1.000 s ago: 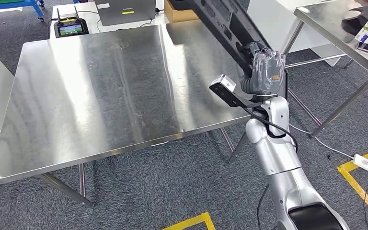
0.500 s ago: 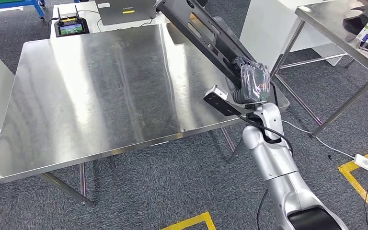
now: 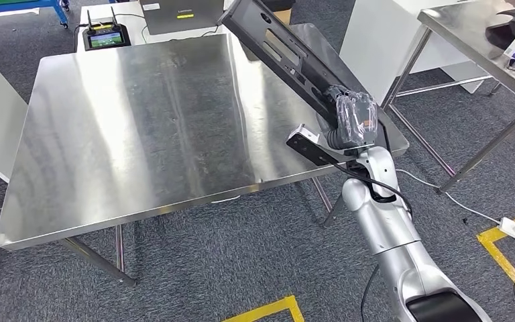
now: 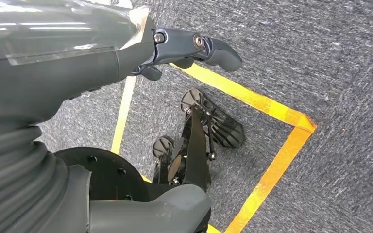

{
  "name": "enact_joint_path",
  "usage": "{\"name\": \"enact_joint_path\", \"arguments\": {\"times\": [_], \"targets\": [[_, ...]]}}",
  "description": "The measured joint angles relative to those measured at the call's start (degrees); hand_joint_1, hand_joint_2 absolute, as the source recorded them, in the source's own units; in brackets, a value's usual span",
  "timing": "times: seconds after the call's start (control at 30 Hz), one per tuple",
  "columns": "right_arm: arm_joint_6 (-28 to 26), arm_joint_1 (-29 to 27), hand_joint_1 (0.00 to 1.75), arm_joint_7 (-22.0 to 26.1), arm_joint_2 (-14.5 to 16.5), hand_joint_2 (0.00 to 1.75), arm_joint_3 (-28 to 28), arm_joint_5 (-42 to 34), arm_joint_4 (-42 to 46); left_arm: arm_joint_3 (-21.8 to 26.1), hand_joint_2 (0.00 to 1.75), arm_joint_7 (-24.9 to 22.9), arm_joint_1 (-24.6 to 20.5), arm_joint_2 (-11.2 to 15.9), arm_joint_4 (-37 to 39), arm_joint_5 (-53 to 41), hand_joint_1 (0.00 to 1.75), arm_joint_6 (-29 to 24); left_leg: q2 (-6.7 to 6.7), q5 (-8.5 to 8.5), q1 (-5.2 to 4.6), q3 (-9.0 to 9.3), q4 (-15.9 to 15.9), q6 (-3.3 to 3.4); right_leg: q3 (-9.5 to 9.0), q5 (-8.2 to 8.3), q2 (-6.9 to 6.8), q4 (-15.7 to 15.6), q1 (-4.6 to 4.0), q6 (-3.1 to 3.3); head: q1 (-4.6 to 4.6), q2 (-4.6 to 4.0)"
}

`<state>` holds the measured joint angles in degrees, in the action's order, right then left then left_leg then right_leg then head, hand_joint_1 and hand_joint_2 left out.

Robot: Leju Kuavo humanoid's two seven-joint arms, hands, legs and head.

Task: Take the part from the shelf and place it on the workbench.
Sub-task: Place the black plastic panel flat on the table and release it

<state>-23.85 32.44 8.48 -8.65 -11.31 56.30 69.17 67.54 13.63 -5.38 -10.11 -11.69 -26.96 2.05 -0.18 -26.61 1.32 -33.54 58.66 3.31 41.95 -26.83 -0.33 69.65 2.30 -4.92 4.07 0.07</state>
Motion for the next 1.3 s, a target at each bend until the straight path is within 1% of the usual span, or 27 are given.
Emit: {"name": "enact_joint_path", "arguments": {"times": [0.07,0.1,0.17,0.23,0.27,0.3,0.37,0.4,0.43,0.47,0.5,0.53,0.57,0.63,0.7,0.77,0.83,0.9,0.93,0.97,1.0,1.07,1.1,1.13,1.2,1.23,1.3], "targets": [[0.0,0.2,1.75,0.0,0.0,1.75,-0.1,0.0,0.0,0.1,1.75,0.0,0.0,-0.1,0.0,0.0,0.0,0.0,-0.14,-0.14,0.08,-0.06,0.1,-0.8,-4.93,1.51,0.11,-8.0,-0.07,-0.35,0.02,0.0],[0.1,0.2,1.75,0.0,0.0,1.75,-0.2,0.0,0.0,0.1,1.75,0.0,0.0,-0.1,0.0,0.0,0.0,0.0,-0.2,-0.18,0.01,-0.13,0.2,-1.25,-6.44,1.91,0.22,-10.6,-0.23,-0.07,-0.01,0.0],[0.3,0.2,1.75,0.0,-0.1,1.75,-0.3,-0.1,-0.1,0.2,1.75,0.0,0.0,-0.1,0.0,0.0,0.0,0.0,-0.29,-0.13,-0.13,-0.21,0.1,-1.93,-7.06,1.89,0.44,-11.5,-0.83,1.07,-0.16,0.0],[0.3,0.2,1.75,0.0,-0.1,1.75,-0.3,-0.1,-0.2,0.2,1.75,-0.1,0.0,-0.1,0.0,0.0,0.0,0.0,-0.27,-0.44,0.11,-0.2,0.2,-2.47,-7.07,1.88,0.44,-11.6,-0.61,2.22,-0.31,0.0],[0.3,0.2,1.75,0.0,-0.1,1.75,-0.3,-0.2,-0.2,0.2,1.75,-0.1,0.0,-0.1,0.0,0.0,0.0,0.0,-0.19,-1.26,0.23,-0.65,1.2,-2.68,-7.18,1.86,0.43,-11.6,-0.54,2.88,-0.37,0.0],[0.3,0.3,1.75,0.0,-0.1,1.75,-0.3,-0.2,-0.2,0.2,1.75,-0.1,0.0,-0.1,0.0,0.0,0.0,0.0,-0.12,-2.64,0.31,-1.69,3.4,-2.82,-7.28,1.86,0.42,-11.7,-0.43,3.49,-0.48,0.0],[0.3,0.2,1.75,0.0,0.0,1.75,-0.3,-0.2,-0.2,0.2,1.75,-0.1,0.0,-0.1,0.0,0.0,0.0,0.0,-0.02,-6.27,0.33,-5.36,10.9,-2.87,-7.36,1.76,0.39,-11.7,-0.85,4.28,-0.6,0.0],[0.3,0.1,1.75,0.0,0.0,1.75,-0.4,-0.2,-0.2,0.2,1.75,-0.1,0.0,-0.1,0.0,0.0,0.0,0.0,-0.02,-7.45,0.32,-7.23,14.4,-2.83,-7.37,1.71,0.38,-11.7,-1.13,4.42,-0.61,0.0],[0.3,0.0,1.75,0.0,0.0,1.75,-0.4,-0.1,-0.3,0.2,1.75,-0.1,0.1,-0.1,0.0,0.0,0.0,-0.1,-0.02,-7.64,0.28,-8.42,16.3,-2.68,-7.43,1.66,0.4,-11.7,-1.41,4.5,-0.61,0.0],[0.3,-0.1,1.75,0.0,0.1,1.75,-0.4,-0.1,-0.3,0.2,1.75,-0.1,0.1,-0.1,0.0,0.1,0.0,-0.1,-0.02,-6.63,0.19,-8.47,16.0,-2.38,-7.54,1.6,0.41,-11.7,-1.68,4.58,-0.61,0.0],[0.3,-0.2,1.75,0.0,0.1,1.75,-0.5,0.0,-0.3,0.2,1.75,-0.1,0.1,-0.1,0.0,0.1,0.0,-0.1,-0.02,-4.77,0.04,-7.45,13.5,-1.93,-7.72,1.54,0.43,-11.7,-1.94,4.67,-0.61,0.0],[0.3,-0.2,1.75,0.0,0.1,1.75,-0.5,0.0,-0.3,0.3,1.75,-0.1,0.1,-0.1,0.0,0.1,0.0,-0.1,-0.02,-2.55,-0.22,-5.62,9.6,-1.28,-7.92,1.46,0.44,-11.7,-2.11,4.77,-0.61,0.0],[0.3,-0.1,1.75,0.0,0.1,1.75,-0.5,0.0,-0.3,0.3,1.75,-0.1,0.1,0.0,-0.1,0.1,0.0,-0.1,0.07,-0.93,-0.53,-3.74,5.8,-0.58,-8.06,1.37,0.43,-11.6,-2.39,4.82,-0.57,0.0],[0.4,-0.1,1.75,0.0,0.1,1.75,-0.6,0.0,-0.3,0.3,1.75,-0.1,0.0,0.1,-0.1,0.1,0.0,-0.2,0.38,0.37,-1.17,-1.62,1.4,0.21,-8.08,1.24,0.38,-11.6,-2.55,4.74,-0.53,0.0],[0.4,0.0,1.75,0.0,0.2,1.75,-0.6,0.0,-0.4,0.3,1.75,-0.1,0.0,0.1,-0.1,0.1,0.0,-0.2,0.6,0.4,-1.53,-1.38,0.6,0.3,-8.03,1.23,0.28,-11.7,-2.52,4.32,-0.58,0.0],[0.4,0.0,1.75,0.0,0.2,1.75,-0.7,0.0,-0.4,0.3,1.75,-0.1,0.0,0.0,-0.1,0.1,0.0,-0.2,0.63,0.97,-1.24,-0.78,-0.4,0.47,-7.58,0.73,0.23,-10.9,-2.48,3.87,-0.6,0.0],[0.4,0.1,1.75,0.0,0.1,1.75,-0.7,0.0,-0.4,0.4,1.75,-0.1,0.0,-0.1,-0.1,0.1,0.0,-0.2,0.65,1.49,-0.84,-0.23,-1.2,0.64,-5.33,-1.35,0.28,-6.5,-2.3,3.72,-0.51,0.0],[0.4,0.1,1.75,0.0,0.0,1.75,-0.7,0.0,-0.5,0.4,1.75,-0.1,0.0,-0.2,-0.1,0.2,0.0,-0.2,0.61,1.54,-0.79,-0.2,-1.3,0.71,-1.49,-4.1,0.33,1.1,-1.85,3.45,-0.46,0.0],[0.4,0.0,1.75,0.0,0.0,1.75,-0.7,0.0,-0.6,0.5,1.75,-0.1,0.0,-0.3,-0.1,0.2,0.0,-0.2,0.57,1.5,-0.75,-0.2,-1.3,0.65,-0.13,-4.71,0.33,3.6,-1.56,3.05,-0.45,0.0],[0.4,-0.1,1.75,0.0,0.0,1.75,-0.7,0.1,-0.7,0.5,1.75,-0.1,0.0,-0.4,0.0,0.3,0.0,-0.2,0.51,1.43,-0.67,-0.19,-1.3,0.54,0.27,-4.47,0.32,4.2,-1.21,2.45,-0.46,0.0],[0.4,-0.1,1.75,0.0,0.0,1.75,-0.7,0.1,-0.8,0.6,1.75,-0.1,0.0,-0.4,0.0,0.4,0.0,-0.2,0.45,1.33,-0.52,-0.16,-1.2,0.38,-0.6,-3.34,0.3,2.2,-0.87,1.71,-0.46,0.0],[0.4,0.1,1.75,0.0,0.0,1.75,-0.7,0.2,-0.9,0.7,1.75,-0.1,0.0,-0.5,-0.1,0.6,0.0,-0.3,0.31,0.93,-0.28,-0.13,-0.8,-0.3,-4.51,-0.19,0.15,-5.8,-0.21,0.33,-0.37,0.0],[0.4,0.3,1.75,0.0,0.1,1.75,-0.8,0.3,-1.0,0.8,1.75,-0.1,0.0,-0.5,-0.1,0.6,0.0,-0.3,0.27,0.71,-0.29,-0.18,-0.6,-0.75,-6.24,0.9,0.18,-9.1,-0.21,0.18,-0.3,0.0],[0.4,0.5,1.75,0.1,0.1,1.75,-0.8,0.3,-1.1,0.9,1.75,-0.1,0.0,-0.5,-0.1,0.7,0.0,-0.3,0.23,0.55,-0.42,-0.24,-0.4,-1.19,-7.28,1.45,0.22,-11.1,-0.29,0.42,-0.25,0.0],[0.4,0.6,1.75,0.2,0.2,1.75,-0.9,0.4,-1.4,1.0,1.75,-0.1,0.0,-0.5,0.0,0.7,0.0,-0.3,0.17,0.48,-0.57,-0.3,-0.4,-1.8,-7.61,1.53,0.41,-11.7,-0.62,1.49,-0.32,0.0],[0.4,0.7,1.75,0.2,0.3,1.75,-1.0,0.4,-1.6,1.0,1.75,-0.1,0.0,-0.5,0.0,0.8,0.0,-0.3,0.16,0.36,-0.44,-0.32,-0.3,-2.05,-7.59,1.57,0.41,-11.7,-0.43,2.03,-0.39,0.0],[0.4,0.9,1.75,0.4,0.4,1.75,-1.0,0.5,-1.9,1.1,1.75,-0.1,0.0,-0.5,0.0,0.9,0.0,-0.3,0.16,-1.16,-0.11,-1.21,1.8,-2.45,-7.8,1.58,0.41,-11.8,-0.18,3.1,-0.46,0.0]]}}
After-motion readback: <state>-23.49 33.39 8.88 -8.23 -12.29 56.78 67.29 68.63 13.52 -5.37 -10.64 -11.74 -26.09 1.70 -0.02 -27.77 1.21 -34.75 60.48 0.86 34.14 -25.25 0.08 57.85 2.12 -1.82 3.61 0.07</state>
